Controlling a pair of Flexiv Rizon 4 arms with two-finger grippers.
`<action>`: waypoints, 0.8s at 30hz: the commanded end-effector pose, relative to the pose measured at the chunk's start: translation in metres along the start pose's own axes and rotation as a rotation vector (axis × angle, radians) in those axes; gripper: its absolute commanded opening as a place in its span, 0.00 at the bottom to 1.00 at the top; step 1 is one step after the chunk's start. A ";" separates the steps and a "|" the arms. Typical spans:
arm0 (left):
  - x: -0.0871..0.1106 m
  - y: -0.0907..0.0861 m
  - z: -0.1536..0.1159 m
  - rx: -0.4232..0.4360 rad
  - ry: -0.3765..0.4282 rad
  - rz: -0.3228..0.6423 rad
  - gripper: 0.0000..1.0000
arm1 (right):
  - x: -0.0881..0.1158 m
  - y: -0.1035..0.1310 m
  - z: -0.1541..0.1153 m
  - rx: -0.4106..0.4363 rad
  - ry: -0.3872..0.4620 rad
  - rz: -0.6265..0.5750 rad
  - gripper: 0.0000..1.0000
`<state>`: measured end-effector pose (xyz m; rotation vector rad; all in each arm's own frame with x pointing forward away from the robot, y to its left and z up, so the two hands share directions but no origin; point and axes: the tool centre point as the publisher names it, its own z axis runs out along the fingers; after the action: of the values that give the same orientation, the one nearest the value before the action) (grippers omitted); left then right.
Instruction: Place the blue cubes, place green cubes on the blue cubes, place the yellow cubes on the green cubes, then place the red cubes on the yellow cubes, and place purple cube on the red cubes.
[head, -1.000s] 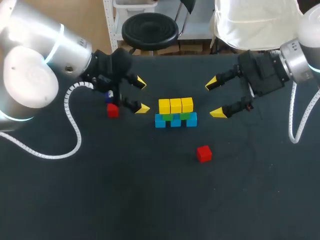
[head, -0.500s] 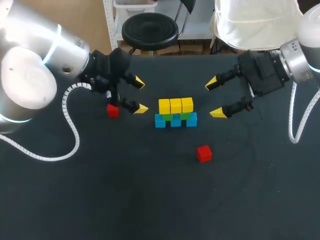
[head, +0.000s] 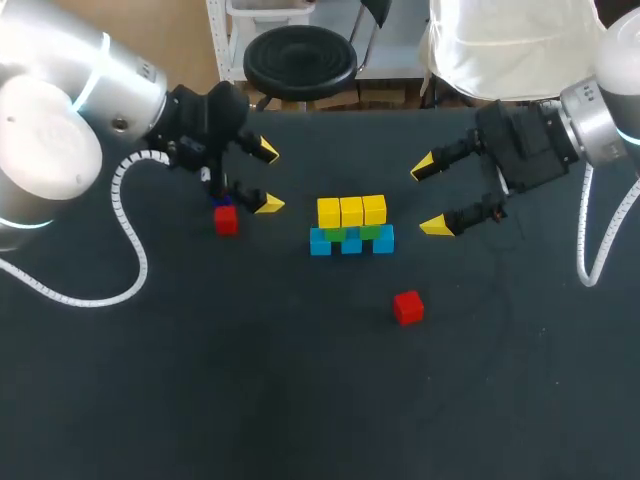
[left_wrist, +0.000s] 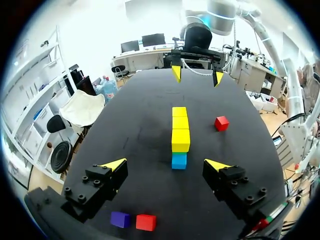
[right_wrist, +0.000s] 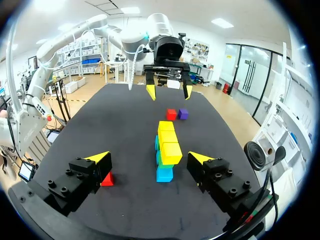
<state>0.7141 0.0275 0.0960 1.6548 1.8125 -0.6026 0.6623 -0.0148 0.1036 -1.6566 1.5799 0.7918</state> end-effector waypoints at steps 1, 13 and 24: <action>0.001 0.001 -0.001 0.003 -0.002 0.002 1.00 | 0.000 0.000 0.001 0.000 -0.002 -0.001 1.00; 0.001 0.001 -0.001 0.003 -0.002 0.002 1.00 | 0.000 0.000 0.001 0.000 -0.002 -0.001 1.00; 0.001 0.001 -0.001 0.003 -0.002 0.002 1.00 | 0.002 0.067 0.007 -0.067 0.165 0.086 1.00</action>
<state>0.7142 0.0275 0.0967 1.6562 1.8144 -0.6027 0.6175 -0.0057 0.0849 -1.7476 1.7242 0.8416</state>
